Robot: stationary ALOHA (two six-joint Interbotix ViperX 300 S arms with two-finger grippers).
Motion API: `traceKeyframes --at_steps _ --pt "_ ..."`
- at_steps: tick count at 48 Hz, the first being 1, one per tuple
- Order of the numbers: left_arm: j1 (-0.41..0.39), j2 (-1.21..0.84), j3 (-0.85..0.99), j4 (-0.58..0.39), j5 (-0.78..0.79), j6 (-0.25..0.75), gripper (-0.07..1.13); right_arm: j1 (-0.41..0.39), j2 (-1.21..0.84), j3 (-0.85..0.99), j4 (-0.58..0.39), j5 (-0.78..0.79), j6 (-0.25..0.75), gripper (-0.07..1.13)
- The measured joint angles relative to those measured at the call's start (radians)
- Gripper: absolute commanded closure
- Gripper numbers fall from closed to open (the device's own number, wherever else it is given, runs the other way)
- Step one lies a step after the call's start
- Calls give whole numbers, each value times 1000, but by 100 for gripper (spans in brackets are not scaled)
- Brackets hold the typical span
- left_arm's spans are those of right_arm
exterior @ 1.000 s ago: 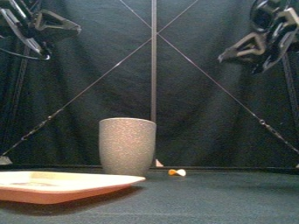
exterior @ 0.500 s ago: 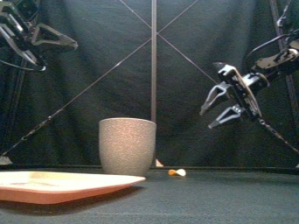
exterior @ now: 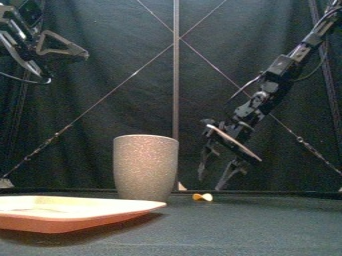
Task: Pick the chip then place it on the pink plate
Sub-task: Pick the chip
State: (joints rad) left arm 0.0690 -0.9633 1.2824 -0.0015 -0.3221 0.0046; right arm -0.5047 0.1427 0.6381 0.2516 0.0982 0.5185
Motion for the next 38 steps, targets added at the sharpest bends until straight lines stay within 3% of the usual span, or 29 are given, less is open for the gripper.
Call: traceKeyframes --at_steps 20,38 --pt "0 -2 17 -15 -2 -6 101 -5 69 -51 -14 26 0 19" --pt "0 -9 17 -26 -2 -3 102 14 112 -89 -8 32 -2 39"
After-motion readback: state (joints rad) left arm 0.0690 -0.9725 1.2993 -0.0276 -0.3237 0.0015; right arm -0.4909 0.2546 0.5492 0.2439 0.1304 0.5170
